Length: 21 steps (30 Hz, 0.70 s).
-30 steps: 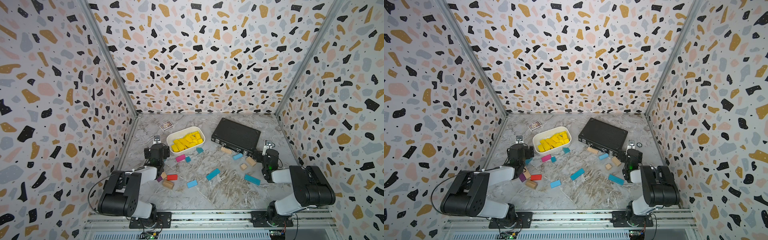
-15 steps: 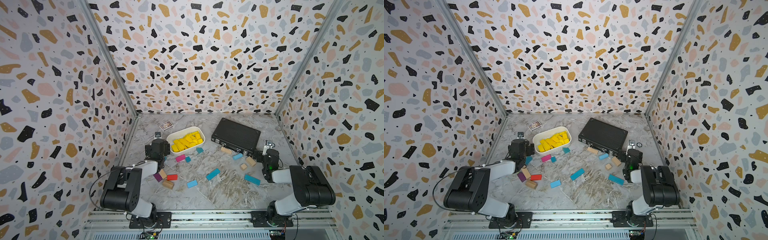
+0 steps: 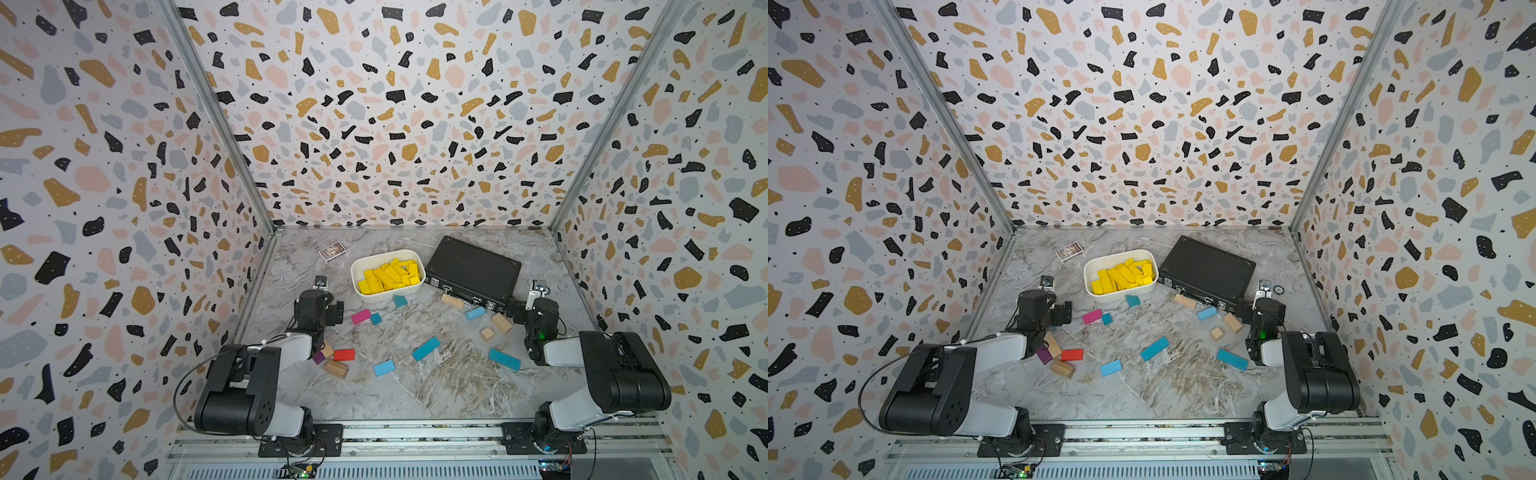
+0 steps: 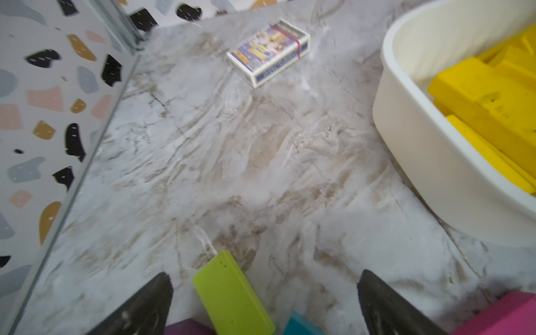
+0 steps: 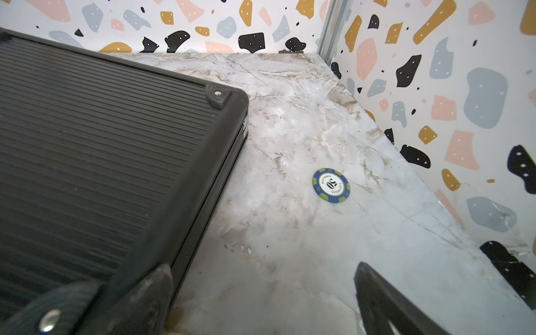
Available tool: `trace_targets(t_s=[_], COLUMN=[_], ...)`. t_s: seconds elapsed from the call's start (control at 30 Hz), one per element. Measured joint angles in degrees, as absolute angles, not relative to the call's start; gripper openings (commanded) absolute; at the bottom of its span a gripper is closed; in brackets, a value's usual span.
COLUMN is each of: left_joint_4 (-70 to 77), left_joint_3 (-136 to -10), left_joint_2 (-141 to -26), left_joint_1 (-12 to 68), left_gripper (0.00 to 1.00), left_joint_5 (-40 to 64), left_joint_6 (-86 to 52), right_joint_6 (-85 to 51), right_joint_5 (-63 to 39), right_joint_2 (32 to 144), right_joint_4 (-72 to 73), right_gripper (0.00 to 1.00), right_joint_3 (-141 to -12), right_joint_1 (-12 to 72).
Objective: Pick out the yellow building blocks
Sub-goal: Reset both arms
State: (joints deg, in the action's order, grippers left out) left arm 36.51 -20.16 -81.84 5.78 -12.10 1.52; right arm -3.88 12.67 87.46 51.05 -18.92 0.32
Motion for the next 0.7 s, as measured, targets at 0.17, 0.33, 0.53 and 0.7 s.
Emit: trace_targets(t_s=[0.17, 0.33, 0.53, 0.7], left_joint_4=[42.06, 46.17, 46.68, 46.78], left_joint_3=[-17.41, -17.43, -17.8, -18.46], left_joint_2=[-83.15, -82.61, -82.87, -83.15], left_joint_1=[4.64, 4.21, 3.68, 2.72], left_gripper=[1.0, 1.0, 1.0, 1.0], left_joint_5=[-11.14, -10.98, -10.02, -8.93], left_joint_6=[0.8, 0.34, -0.05, -0.67], right_joint_6=[-3.88, -3.88, -3.88, -3.88], right_joint_5=[12.67, 12.67, 12.69, 12.67], right_joint_2=[87.46, 87.46, 87.46, 87.46], right_joint_4=[51.05, 51.05, 51.05, 51.05], right_gripper=[0.99, 0.99, 0.99, 0.99], right_joint_3=[-18.92, -18.92, -18.92, -18.92], right_joint_1=[0.32, 0.32, 0.32, 0.32])
